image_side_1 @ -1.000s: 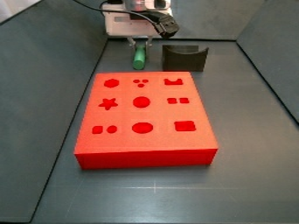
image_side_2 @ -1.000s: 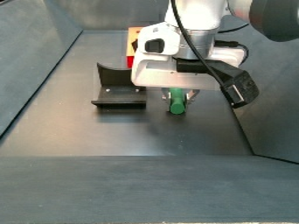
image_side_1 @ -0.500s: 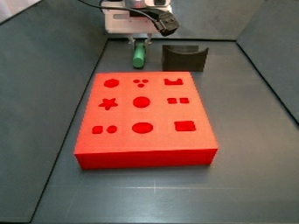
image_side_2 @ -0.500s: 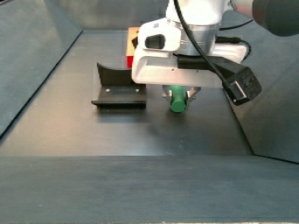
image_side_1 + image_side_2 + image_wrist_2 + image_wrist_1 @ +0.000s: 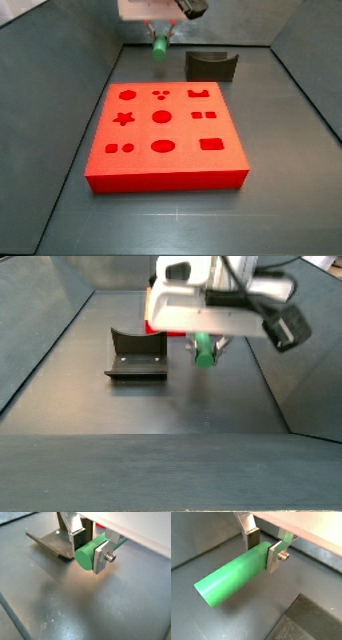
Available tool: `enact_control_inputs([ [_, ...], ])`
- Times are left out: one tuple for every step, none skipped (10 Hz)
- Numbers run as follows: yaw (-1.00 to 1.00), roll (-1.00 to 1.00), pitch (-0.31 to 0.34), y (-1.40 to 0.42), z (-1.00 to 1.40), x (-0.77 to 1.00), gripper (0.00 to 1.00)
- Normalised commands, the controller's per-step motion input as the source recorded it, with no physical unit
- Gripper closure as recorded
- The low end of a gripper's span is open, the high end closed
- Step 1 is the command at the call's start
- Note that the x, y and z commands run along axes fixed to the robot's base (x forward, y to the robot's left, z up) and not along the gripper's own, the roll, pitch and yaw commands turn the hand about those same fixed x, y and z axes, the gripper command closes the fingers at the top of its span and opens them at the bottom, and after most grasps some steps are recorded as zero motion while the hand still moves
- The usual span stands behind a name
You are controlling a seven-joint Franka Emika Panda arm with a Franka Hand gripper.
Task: Pick up the round object. Move up. Place the round object on the fixture. Regrasp the round object. Move to above the board. Insert the round object.
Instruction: Place the round object on the fixture.
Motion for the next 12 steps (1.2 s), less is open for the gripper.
enact_control_inputs([
  [0.0, 0.0, 0.0, 0.0, 1.0, 0.0, 1.0],
  [0.0, 0.0, -0.008, 0.0, 1.0, 0.0, 1.0],
  [0.0, 0.0, 0.005, 0.0, 1.0, -0.01, 1.0],
  [0.0, 0.01, 0.016, 0.0, 1.0, -0.01, 1.0],
  [0.0, 0.01, 0.023, 0.0, 1.0, -0.02, 1.0],
  [0.0, 0.01, 0.029, 0.0, 1.0, -0.02, 1.0],
  [-0.01, 0.01, 0.034, 0.01, 0.92, -0.02, 1.0],
  [-0.01, 0.02, 0.041, 0.01, 0.74, -0.02, 1.0],
  [-0.01, 0.02, 0.05, 0.01, 0.57, -0.01, 1.0],
  [-0.01, 0.02, 0.061, 0.01, 0.4, -0.01, 1.0],
  [-0.01, 0.02, 0.075, 0.01, 0.17, 0.0, 1.0],
  [0.06, -0.14, 0.249, -1.0, 0.14, 0.99, 1.0],
])
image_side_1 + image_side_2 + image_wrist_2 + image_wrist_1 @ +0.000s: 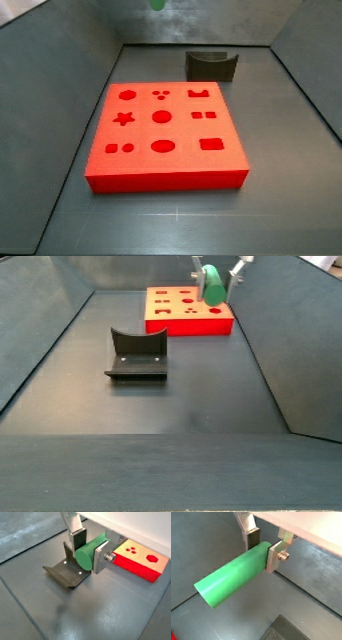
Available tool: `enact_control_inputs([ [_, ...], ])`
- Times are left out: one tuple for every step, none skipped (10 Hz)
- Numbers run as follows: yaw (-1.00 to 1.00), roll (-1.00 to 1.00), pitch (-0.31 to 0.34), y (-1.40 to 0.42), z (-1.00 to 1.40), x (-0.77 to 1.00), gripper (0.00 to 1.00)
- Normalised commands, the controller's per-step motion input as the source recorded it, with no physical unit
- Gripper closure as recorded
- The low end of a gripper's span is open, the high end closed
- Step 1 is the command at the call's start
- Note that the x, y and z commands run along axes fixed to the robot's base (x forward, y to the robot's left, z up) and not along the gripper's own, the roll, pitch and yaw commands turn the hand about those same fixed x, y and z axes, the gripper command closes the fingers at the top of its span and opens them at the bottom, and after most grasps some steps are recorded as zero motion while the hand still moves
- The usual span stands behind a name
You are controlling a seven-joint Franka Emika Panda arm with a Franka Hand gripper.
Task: Pick up the round object. Move up. Place the round object on the fixture. Regrasp the round object. Move to above the board. Insert the round object.
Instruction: Place the round object on the fixture.
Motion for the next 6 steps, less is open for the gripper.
enact_control_inputs([
  [0.08, -0.13, 0.254, -0.98, 0.12, 1.0, 1.0],
  [0.07, -0.13, 0.248, -0.92, 0.12, 1.0, 1.0],
  [0.05, -0.1, 0.204, -0.76, 0.09, 1.0, 1.0],
  [0.04, -0.09, 0.172, -0.62, 0.06, 1.0, 1.0],
  [0.02, -0.07, 0.152, -0.42, 0.05, 1.0, 1.0],
  [0.02, -0.06, 0.151, -0.35, 0.04, 1.0, 1.0],
])
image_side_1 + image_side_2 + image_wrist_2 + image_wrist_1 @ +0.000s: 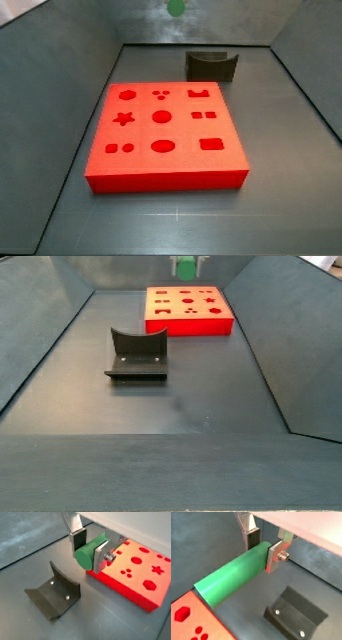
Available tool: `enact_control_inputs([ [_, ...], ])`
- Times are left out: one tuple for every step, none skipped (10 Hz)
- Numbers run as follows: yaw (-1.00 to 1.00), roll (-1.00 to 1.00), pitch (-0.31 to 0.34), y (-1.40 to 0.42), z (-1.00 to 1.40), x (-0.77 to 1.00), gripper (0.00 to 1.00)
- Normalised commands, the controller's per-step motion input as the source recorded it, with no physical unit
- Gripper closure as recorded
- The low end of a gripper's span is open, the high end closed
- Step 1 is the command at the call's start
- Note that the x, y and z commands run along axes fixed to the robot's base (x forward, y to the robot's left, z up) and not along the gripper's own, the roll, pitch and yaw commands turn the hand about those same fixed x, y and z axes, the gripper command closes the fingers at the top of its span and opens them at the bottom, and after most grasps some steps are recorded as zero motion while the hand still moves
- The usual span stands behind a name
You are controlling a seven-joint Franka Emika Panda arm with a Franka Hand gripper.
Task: Pick up the round object. Move up. Place the round object on the fixture. Regrasp the round object. Move to above the board. Insert the round object.
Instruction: Place the round object on the fixture.
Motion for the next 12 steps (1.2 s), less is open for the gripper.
enact_control_inputs([
  [0.03, -0.05, 0.147, -0.26, 0.03, 1.0, 1.0],
  [0.03, -0.04, 0.145, -0.22, 0.03, 1.0, 1.0],
  [0.03, -0.02, 0.155, -0.11, 0.02, 0.85, 1.0],
  [0.03, -0.02, 0.155, -0.06, 0.02, 0.79, 1.0],
  [0.03, 0.0, 0.152, -0.03, 0.0, 0.67, 1.0],
  [0.03, 0.01, 0.155, -0.03, 0.01, 0.58, 1.0],
  [0.03, 0.02, 0.158, -0.02, 0.01, 0.46, 1.0],
  [0.03, 0.02, 0.156, -0.02, 0.01, 0.4, 1.0],
  [0.15, -1.0, 0.118, 1.0, -0.17, 0.54, 1.0],
  [0.14, -1.0, 0.123, 1.0, -0.17, 0.49, 1.0],
  [0.09, -1.0, 0.135, 1.0, -0.12, 0.49, 1.0],
  [0.08, -1.0, 0.155, 0.91, -0.09, 0.44, 1.0],
])
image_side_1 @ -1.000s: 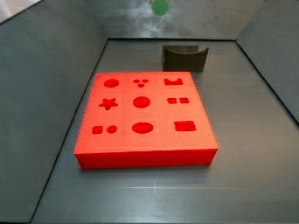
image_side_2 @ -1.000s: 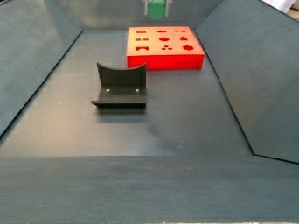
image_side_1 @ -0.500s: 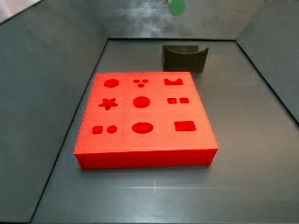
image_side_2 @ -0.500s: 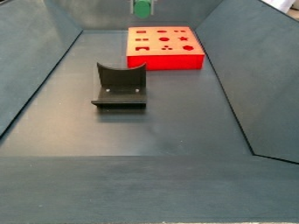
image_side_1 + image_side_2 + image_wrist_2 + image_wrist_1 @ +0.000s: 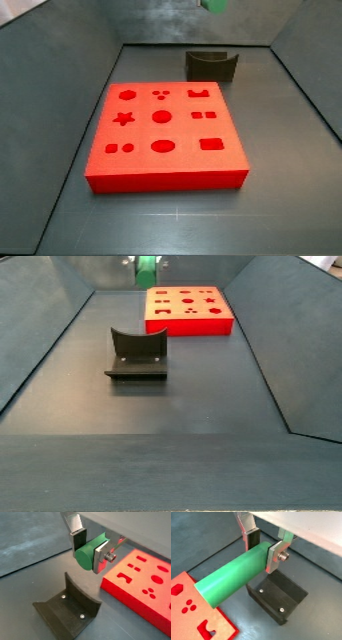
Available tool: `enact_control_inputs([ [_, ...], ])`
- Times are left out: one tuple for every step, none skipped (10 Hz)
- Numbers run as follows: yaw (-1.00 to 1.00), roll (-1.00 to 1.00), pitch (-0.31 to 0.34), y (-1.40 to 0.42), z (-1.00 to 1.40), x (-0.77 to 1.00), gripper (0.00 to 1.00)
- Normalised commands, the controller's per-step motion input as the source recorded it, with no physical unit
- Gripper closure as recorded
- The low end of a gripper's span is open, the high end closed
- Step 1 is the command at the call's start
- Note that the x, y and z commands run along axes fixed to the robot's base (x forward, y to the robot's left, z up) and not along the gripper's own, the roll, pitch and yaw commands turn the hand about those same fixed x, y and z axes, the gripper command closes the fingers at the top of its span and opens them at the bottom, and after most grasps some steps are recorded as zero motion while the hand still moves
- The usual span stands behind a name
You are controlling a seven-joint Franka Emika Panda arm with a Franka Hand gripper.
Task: Pick up the round object. Move up. Place the round object on the fixture. Regrasp the round object. Move to above the board. Insert the round object.
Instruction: Place the round object on the fixture.
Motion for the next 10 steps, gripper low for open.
enact_control_inputs([
  [0.05, -1.0, 0.204, 0.61, -0.03, 0.31, 1.0],
  [0.03, -1.0, 0.219, 0.5, -0.03, 0.26, 1.0],
  [-0.02, -0.94, 0.233, 0.28, -0.02, 0.18, 1.0],
  [-0.05, -0.83, 0.222, 0.18, -0.01, 0.13, 1.0],
  [-0.09, -0.52, 0.156, 0.05, -0.01, 0.07, 1.0],
  [-0.11, -0.4, 0.131, 0.04, -0.01, 0.06, 1.0],
  [-0.11, -0.23, 0.094, 0.03, -0.01, 0.06, 1.0],
  [-0.19, -1.0, 0.066, 0.06, -1.0, 0.1, 1.0],
  [-0.19, -1.0, 0.049, 0.07, -1.0, 0.1, 1.0],
  [-0.19, -1.0, 0.06, 0.07, -1.0, 0.11, 1.0],
])
